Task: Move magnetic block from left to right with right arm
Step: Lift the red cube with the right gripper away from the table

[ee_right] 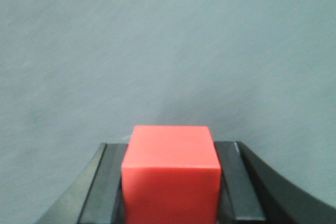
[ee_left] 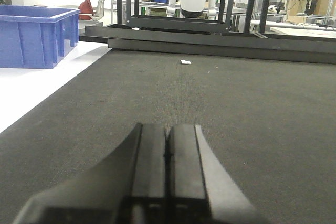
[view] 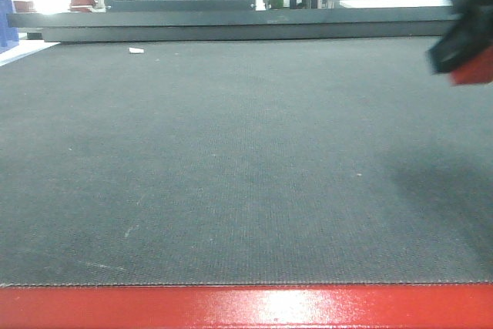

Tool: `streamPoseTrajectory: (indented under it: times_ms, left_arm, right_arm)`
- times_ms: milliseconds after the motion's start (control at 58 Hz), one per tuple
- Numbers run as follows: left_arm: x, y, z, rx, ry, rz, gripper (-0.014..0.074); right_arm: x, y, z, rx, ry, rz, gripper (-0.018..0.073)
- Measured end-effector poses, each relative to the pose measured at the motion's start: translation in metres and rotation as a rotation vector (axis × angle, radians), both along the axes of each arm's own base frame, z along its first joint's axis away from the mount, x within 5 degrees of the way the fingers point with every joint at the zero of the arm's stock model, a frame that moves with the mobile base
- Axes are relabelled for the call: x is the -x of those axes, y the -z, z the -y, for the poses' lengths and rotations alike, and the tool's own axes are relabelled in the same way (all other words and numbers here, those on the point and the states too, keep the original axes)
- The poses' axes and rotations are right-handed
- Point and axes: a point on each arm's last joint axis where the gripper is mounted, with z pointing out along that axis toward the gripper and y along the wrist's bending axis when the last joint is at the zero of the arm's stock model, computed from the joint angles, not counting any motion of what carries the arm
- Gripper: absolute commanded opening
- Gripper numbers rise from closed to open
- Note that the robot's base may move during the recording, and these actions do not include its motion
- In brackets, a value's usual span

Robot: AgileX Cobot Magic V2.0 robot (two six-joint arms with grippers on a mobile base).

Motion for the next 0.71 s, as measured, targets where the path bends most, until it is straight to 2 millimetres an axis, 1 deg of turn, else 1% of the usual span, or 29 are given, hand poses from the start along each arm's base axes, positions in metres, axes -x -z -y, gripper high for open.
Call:
streamPoseTrajectory:
  times_ms: [121,276,466,707]
  left_arm:
    - [0.0,0.0,0.0,0.0,0.0,0.0,-0.0126]
    - [0.0,0.0,0.0,0.0,0.0,0.0,-0.0126]
    - [0.0,0.0,0.0,0.0,0.0,0.0,-0.0126]
    - [0.0,0.0,0.0,0.0,0.0,0.0,-0.0126]
  right_arm:
    - [0.013,-0.003,0.021,-0.011,0.077,0.102,0.0277]
    - [0.034,-0.007,0.035,-0.018,0.134,0.202,0.0277]
    - [0.063,-0.013,0.039,-0.035,0.144,0.303,0.0277]
    - [0.102,-0.032,0.043,-0.068,0.142,0.482,0.0277]
